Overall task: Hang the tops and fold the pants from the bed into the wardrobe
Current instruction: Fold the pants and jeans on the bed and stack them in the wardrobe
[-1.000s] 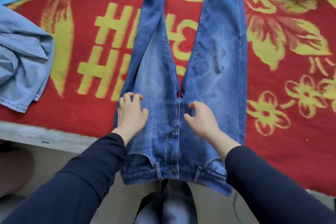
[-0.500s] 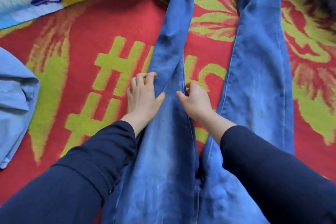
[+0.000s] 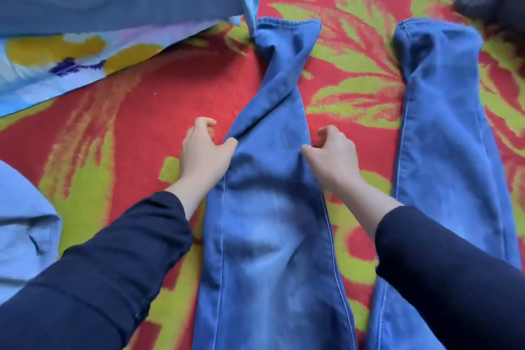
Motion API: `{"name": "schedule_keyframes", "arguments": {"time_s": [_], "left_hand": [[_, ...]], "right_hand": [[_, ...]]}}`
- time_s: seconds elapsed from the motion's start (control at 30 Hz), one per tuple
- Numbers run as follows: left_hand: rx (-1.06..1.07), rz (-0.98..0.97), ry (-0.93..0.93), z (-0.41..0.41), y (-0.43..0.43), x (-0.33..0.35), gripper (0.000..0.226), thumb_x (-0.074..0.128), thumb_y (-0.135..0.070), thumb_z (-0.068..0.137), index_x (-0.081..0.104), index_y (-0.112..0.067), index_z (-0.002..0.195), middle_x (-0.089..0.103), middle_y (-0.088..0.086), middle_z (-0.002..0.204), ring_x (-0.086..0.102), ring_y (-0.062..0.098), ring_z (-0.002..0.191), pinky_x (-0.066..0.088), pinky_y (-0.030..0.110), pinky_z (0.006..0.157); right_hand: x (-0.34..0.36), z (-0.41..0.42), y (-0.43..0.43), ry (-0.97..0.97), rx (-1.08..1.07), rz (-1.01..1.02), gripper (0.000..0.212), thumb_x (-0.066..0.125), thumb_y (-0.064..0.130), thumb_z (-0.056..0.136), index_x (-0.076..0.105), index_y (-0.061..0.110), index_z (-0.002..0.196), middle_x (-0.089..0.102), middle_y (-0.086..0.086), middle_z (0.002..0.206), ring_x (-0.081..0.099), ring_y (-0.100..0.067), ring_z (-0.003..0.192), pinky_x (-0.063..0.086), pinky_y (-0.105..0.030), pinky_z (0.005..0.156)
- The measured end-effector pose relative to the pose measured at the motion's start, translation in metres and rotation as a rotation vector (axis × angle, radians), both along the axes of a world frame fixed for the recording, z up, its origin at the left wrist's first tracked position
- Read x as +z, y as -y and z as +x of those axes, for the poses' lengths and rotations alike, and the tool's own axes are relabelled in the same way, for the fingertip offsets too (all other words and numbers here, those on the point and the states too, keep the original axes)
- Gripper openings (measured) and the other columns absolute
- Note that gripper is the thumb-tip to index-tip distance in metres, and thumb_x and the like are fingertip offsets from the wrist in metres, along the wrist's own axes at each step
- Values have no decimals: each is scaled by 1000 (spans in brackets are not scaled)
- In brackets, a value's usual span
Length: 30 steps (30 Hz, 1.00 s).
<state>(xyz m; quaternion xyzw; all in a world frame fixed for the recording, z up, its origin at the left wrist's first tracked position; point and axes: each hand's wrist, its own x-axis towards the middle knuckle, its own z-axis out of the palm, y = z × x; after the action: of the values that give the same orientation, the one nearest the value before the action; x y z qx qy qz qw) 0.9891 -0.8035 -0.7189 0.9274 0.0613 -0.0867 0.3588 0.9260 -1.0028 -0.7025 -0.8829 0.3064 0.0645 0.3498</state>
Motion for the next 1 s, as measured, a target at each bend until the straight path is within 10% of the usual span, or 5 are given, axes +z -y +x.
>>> {"name": "schedule_keyframes", "arguments": {"time_s": [0.23, 0.4, 0.5, 0.63, 1.0], "left_hand": [[-507, 193, 325, 68, 61, -8, 63, 69, -25, 76, 45, -22, 134, 45, 6, 130, 46, 29, 115, 44, 45, 93], [-394, 132, 268, 101, 86, -13, 15, 58, -27, 88, 65, -16, 97, 66, 9, 95, 59, 33, 95, 44, 40, 73], [-194, -402, 97, 118, 86, -3, 16, 58, -23, 90, 63, -10, 81, 63, 6, 77, 60, 22, 77, 45, 38, 71], [-35, -1213, -135, 147, 74, 32, 15, 53, -6, 93, 63, -10, 104, 64, 16, 110, 62, 27, 101, 50, 42, 95], [-8, -545, -422, 154, 89, -7, 24, 60, -27, 93, 60, -16, 115, 69, 0, 102, 69, 9, 75, 51, 22, 54]], "right_hand": [[-23, 83, 11, 115, 22, 109, 35, 66, 25, 85, 59, 12, 117, 66, -3, 111, 60, -22, 104, 44, -28, 83], [-26, 111, 17, 110, -155, 323, 28, 75, 20, 78, 66, 8, 100, 64, -2, 89, 61, -20, 86, 48, -31, 74], [3, 128, 25, 35, -279, 744, 47, 78, 19, 41, 65, 7, 85, 57, -10, 81, 51, -22, 68, 37, -28, 55], [34, 142, 59, 311, -339, 1105, 34, 42, 3, 68, 66, 11, 91, 65, -6, 86, 62, -24, 74, 47, -29, 72], [-23, 136, 65, 150, -387, 723, 31, 77, 24, 68, 67, 5, 90, 69, -12, 87, 62, -22, 62, 40, -23, 45]]}}
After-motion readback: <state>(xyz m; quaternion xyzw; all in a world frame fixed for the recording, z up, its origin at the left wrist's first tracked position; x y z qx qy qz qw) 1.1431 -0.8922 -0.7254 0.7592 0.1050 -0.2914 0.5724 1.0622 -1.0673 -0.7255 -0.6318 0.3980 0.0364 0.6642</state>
